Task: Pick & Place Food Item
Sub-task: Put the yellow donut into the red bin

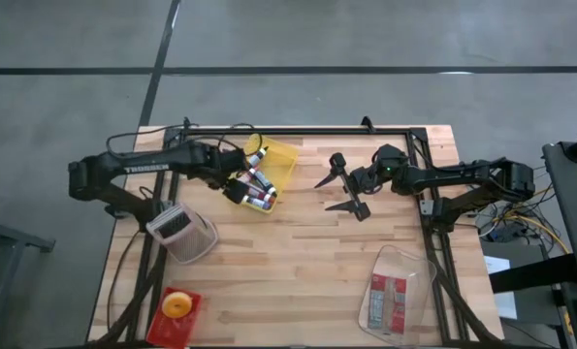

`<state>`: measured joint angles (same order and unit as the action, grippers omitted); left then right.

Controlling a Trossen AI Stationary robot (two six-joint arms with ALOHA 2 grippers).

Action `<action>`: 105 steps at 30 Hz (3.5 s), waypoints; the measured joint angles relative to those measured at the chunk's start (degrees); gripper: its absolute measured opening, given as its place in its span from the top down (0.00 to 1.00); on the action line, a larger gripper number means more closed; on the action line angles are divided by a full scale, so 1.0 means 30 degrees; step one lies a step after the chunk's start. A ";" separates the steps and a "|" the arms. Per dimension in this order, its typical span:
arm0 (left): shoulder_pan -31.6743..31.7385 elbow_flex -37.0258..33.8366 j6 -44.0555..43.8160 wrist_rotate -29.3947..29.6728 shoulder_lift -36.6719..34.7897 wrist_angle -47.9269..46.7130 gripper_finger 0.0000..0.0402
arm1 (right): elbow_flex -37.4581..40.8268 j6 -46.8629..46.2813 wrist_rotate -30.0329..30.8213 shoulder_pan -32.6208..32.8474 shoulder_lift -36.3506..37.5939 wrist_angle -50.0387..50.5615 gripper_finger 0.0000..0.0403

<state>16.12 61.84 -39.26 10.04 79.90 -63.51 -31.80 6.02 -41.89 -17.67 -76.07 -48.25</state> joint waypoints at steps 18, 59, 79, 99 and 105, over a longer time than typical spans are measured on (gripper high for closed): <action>0.2668 -0.0257 -0.0177 0.0658 0.0146 -0.0447 0.44 | 0.0004 0.0000 0.0000 0.0007 0.0000 0.0000 0.23; 0.8023 -0.1111 0.4764 0.7173 0.6201 0.2396 0.44 | -0.0002 0.0000 0.0000 0.0007 0.0000 0.0000 0.24; 0.8955 -0.1193 0.4849 0.6307 0.4967 0.2334 0.45 | -0.0004 0.0001 0.0000 0.0001 0.0000 0.0000 0.25; 0.9964 -0.2154 0.6536 0.6316 0.4904 0.4151 0.45 | -0.0003 0.0000 0.0000 0.0003 0.0000 0.0000 0.22; 1.0604 -0.3377 0.7484 0.5031 0.4904 0.5969 0.45 | 0.0004 0.0000 0.0000 0.0007 0.0000 0.0000 0.22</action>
<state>47.93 51.71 -16.81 25.13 94.61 -45.61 -31.79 6.02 -41.89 -17.65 -76.07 -48.25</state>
